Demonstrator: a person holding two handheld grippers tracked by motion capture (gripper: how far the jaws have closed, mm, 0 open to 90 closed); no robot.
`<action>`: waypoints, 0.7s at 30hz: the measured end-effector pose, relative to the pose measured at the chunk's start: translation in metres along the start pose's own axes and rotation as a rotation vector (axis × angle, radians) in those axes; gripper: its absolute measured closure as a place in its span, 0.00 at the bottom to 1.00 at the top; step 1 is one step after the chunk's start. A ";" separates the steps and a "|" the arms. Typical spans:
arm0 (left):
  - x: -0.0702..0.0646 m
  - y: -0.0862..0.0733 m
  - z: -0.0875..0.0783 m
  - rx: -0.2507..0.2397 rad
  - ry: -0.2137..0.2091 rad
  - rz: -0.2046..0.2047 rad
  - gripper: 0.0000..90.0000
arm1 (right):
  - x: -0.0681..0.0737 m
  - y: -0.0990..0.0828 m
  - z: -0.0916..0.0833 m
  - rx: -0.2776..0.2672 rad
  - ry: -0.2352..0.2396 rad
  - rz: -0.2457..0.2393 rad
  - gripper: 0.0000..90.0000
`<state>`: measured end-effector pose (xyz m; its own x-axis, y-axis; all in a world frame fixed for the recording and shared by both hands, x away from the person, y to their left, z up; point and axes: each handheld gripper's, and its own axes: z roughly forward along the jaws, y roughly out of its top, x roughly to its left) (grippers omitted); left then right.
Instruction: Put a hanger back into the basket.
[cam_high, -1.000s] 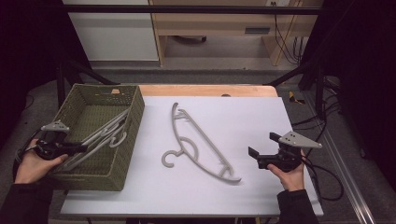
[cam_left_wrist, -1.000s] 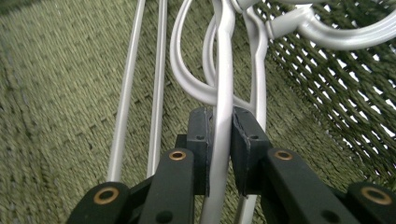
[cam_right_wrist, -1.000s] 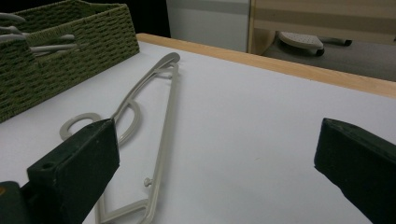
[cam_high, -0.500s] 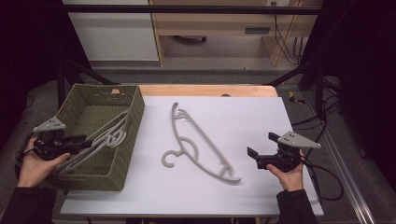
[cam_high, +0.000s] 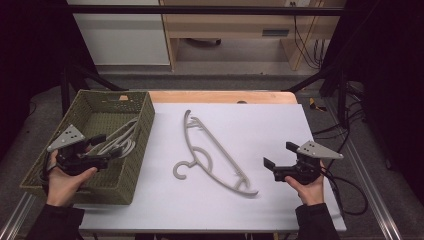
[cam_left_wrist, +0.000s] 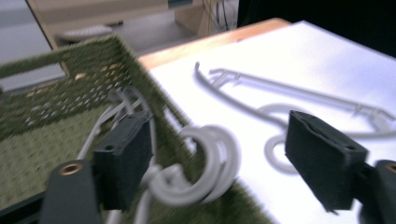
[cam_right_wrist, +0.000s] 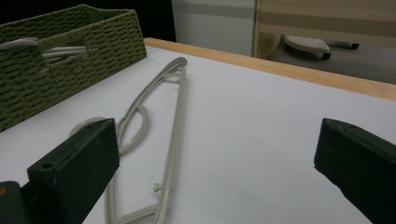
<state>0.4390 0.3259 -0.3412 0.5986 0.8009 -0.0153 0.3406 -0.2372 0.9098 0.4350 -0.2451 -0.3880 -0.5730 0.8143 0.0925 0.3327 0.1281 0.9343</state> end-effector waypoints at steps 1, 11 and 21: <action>-0.003 0.000 0.001 -0.010 0.000 -0.001 0.20 | 0.001 0.000 0.001 -0.004 -0.001 0.004 0.00; -0.046 -0.004 0.013 -0.090 -0.060 0.015 0.13 | 0.012 0.000 0.012 0.035 0.041 -0.020 0.01; -0.065 -0.017 0.036 -0.034 -0.085 0.043 0.12 | 0.025 -0.001 0.024 0.066 0.093 -0.028 0.02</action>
<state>0.4203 0.2583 -0.3703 0.6718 0.7407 -0.0099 0.2897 -0.2504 0.9238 0.4381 -0.2108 -0.3952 -0.6484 0.7546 0.1011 0.3624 0.1892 0.9126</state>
